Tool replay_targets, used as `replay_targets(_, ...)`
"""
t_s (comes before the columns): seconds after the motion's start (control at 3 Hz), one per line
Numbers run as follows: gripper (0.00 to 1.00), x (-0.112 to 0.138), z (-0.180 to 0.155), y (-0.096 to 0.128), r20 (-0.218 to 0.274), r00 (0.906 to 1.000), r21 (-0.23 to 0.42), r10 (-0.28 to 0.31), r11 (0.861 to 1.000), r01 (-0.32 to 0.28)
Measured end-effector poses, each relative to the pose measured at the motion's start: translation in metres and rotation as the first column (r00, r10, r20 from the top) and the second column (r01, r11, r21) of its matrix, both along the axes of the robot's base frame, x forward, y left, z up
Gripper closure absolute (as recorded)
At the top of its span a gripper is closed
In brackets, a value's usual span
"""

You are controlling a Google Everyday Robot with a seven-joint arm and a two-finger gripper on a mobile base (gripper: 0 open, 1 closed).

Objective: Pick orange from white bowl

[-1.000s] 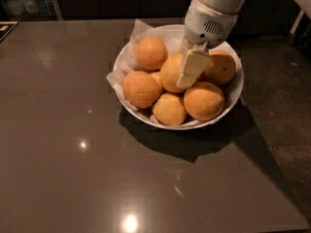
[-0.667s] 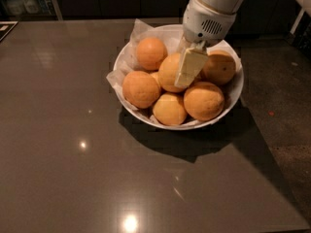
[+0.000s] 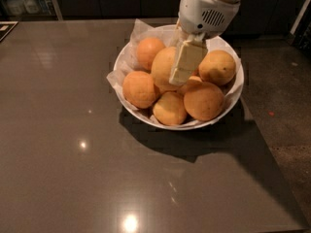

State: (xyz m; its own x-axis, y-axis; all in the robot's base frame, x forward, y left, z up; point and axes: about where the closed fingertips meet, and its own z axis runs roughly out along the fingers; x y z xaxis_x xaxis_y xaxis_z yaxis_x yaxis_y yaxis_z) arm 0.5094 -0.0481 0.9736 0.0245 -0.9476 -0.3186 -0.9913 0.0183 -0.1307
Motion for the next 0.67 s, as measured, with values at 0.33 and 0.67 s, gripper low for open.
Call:
replay_targets(0.33,1.0,-0.008,0.009,0.007,0.035,0.9992,-0.013,0.022,1.0,-0.022)
replay_targets(0.67,1.0,-0.041,0.03,0.003,0.079,0.9969,0.027,0.004,1.0,-0.006)
